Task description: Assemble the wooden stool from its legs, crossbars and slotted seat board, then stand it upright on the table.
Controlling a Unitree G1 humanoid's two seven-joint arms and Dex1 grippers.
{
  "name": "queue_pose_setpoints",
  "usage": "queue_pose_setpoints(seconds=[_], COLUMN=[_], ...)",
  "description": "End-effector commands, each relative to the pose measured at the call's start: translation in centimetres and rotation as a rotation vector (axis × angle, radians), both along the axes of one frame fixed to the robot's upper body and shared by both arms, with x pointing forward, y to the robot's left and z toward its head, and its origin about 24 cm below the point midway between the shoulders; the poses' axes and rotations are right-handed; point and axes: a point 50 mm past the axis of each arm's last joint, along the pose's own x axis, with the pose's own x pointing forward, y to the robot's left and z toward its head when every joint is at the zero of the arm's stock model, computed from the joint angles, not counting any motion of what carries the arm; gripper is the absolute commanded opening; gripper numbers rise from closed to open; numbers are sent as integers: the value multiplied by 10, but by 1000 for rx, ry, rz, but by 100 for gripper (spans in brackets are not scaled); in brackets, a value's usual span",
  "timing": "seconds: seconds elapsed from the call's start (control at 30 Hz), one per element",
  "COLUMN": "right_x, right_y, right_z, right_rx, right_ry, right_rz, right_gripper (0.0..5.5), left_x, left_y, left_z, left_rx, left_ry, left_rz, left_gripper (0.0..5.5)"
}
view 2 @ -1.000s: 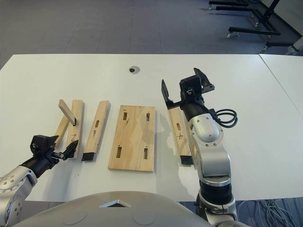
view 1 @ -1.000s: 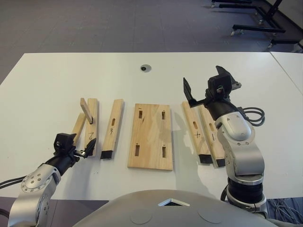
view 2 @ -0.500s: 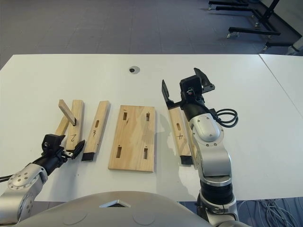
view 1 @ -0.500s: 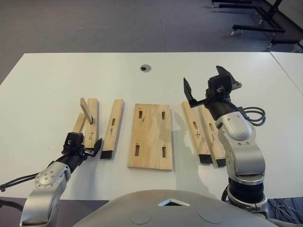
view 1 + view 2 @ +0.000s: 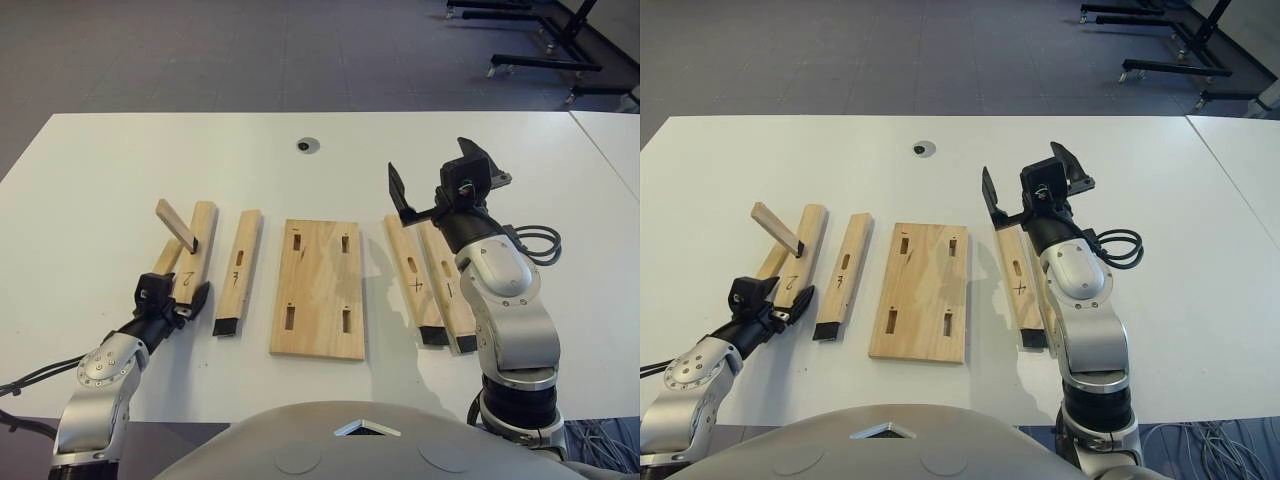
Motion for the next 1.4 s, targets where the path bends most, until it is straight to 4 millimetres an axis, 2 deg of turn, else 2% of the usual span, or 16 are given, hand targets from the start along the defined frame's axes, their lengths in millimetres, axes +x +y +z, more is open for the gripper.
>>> queue_pose_setpoints(seconds=[0.03,0.3,0.63,0.7,0.9,1.0,1.1,1.27,1.4], right_x=[3,3,2,3,4,5,6,11,9], right_y=[1,3,4,3,-2,-3,-4,-11,-15], right_z=[3,3,2,2,3,3,6,16,27], right_rx=[7,15,23,26,32,36,49,144,333], right_ry=[-14,-21,-27,-30,-42,-51,-71,-144,-182], right_rz=[-5,-14,-23,-27,-48,-54,-68,-76,27], right_gripper=[540,540,540,540,540,540,540,540,540], left_x=[-8,-6,-3,3,45,72,93,102,110], left_y=[4,8,13,11,2,-19,-39,-71,-73], left_z=[-14,-15,-13,-4,48,90,118,130,137], left_rx=[17,31,32,-2,-81,-122,-194,-395,-478], left_ry=[83,62,-12,-99,-337,-450,-523,-499,-483], left_rz=[24,15,38,41,14,-21,-62,-223,-302], left_gripper=[310,204,204,204,204,204,204,204,204])
